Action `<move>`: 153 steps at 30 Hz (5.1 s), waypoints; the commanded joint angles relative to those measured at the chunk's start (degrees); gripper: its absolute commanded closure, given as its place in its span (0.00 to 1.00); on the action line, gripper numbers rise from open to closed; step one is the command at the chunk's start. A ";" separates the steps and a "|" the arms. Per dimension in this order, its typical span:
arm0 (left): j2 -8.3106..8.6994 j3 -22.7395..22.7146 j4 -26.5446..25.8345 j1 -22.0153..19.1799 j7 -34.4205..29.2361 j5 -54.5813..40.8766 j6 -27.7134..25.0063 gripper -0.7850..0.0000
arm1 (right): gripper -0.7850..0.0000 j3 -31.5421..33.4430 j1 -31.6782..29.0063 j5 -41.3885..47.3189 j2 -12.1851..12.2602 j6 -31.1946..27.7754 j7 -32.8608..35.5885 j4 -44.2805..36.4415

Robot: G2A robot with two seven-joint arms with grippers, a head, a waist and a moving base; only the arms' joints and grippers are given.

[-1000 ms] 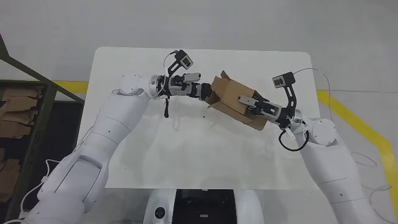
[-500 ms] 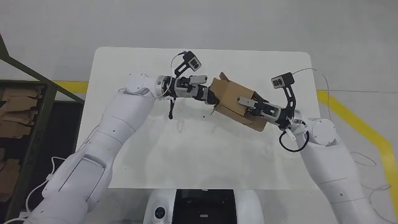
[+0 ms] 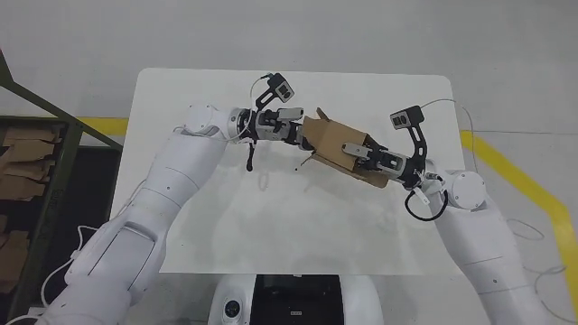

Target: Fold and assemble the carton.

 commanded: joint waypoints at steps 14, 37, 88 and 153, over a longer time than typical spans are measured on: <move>-0.87 -0.33 0.46 -0.46 -0.18 0.65 0.18 0.00 | 1.00 -0.67 0.07 0.84 -0.08 0.32 -0.17 0.25; -0.35 -3.69 -1.55 1.93 -0.43 2.02 0.43 0.00 | 1.00 2.62 0.63 1.62 -0.16 0.43 -10.49 4.87; 0.59 -10.21 -0.12 1.77 2.39 3.43 -2.38 0.00 | 1.00 -2.31 -2.66 0.73 -0.40 2.18 -1.01 -0.65; 1.36 -7.65 -1.40 1.09 4.25 19.92 -4.24 0.00 | 1.00 -0.39 -0.19 -3.25 -0.53 4.19 -8.67 3.10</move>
